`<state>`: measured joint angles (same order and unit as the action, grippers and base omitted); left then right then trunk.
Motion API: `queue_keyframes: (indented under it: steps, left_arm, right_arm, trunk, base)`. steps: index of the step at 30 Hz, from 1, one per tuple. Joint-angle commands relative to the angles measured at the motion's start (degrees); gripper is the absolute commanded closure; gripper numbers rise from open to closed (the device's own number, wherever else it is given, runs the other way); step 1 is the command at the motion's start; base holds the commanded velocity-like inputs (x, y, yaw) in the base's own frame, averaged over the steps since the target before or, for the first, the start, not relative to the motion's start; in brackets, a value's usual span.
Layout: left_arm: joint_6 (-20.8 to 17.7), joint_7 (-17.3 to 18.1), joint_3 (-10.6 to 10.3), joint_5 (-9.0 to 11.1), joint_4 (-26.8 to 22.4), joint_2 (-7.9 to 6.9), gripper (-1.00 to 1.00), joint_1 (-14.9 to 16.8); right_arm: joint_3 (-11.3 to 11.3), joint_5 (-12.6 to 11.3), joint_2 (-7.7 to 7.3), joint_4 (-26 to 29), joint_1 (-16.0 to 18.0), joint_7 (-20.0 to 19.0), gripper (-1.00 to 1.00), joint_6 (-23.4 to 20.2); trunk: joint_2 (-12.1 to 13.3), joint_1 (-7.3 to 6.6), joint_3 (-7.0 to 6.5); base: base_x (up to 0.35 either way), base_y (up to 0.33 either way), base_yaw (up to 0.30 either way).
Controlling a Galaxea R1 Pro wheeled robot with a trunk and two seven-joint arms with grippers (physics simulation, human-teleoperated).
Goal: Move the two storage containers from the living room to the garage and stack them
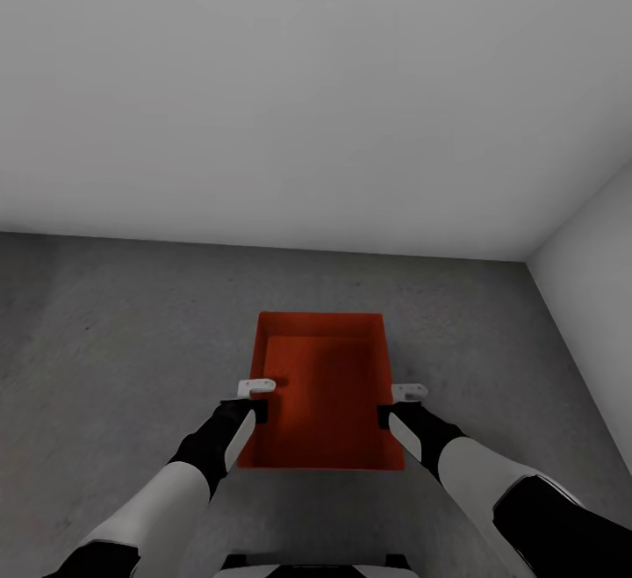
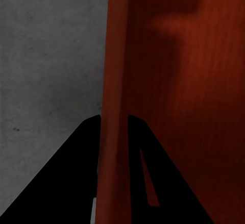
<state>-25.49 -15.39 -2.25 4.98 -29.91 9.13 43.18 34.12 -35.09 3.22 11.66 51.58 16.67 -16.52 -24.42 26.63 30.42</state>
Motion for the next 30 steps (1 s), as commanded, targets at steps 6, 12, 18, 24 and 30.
queue_keyframes:
  steps: [6, 12, 18, 24, 30]
  left_arm:
    - [-0.7, -0.7, 0.1, -0.3, 0.0, -0.08, 1.0, 0.0]
    - [-0.6, -0.7, 0.1, -0.3, 0.1, -0.08, 1.0, 0.0]
    - [-0.5, -0.7, 0.1, -0.4, 0.1, -0.08, 1.0, 0.0]
    - [-0.5, -0.8, 0.1, -0.4, 0.1, -0.08, 1.0, 0.0]
    - [-0.5, -0.8, 0.1, -0.3, 0.2, -0.08, 1.0, 0.0]
  right_arm:
    - [-2.5, 1.9, -1.81, 0.2, 0.1, 2.2, 1.0, -0.3]
    - [-2.5, 1.9, -1.81, 0.2, 0.1, 2.2, 1.0, -0.3]
    - [-2.5, 1.9, -1.81, 0.2, 0.1, 2.2, 1.0, -0.3]
    - [-2.5, 1.9, -1.81, 0.2, 0.1, 2.2, 1.0, -0.3]
    - [-2.5, 1.9, -1.81, 0.2, 0.1, 2.2, 1.0, -0.3]
  trunk:
    - [-2.5, 1.35, 1.15]
    - [-4.9, 2.67, 2.23]
    - [-7.3, 3.98, 3.31]
    - [-8.1, 4.42, 3.67]
    - [-9.3, 5.08, 4.2]
  base:
    - [0.0, 0.0, 0.0]
    - [0.0, 0.0, 0.0]
    - [0.0, 0.0, 0.0]
    - [0.0, 0.0, 0.0]
    - [0.0, 0.0, 0.0]
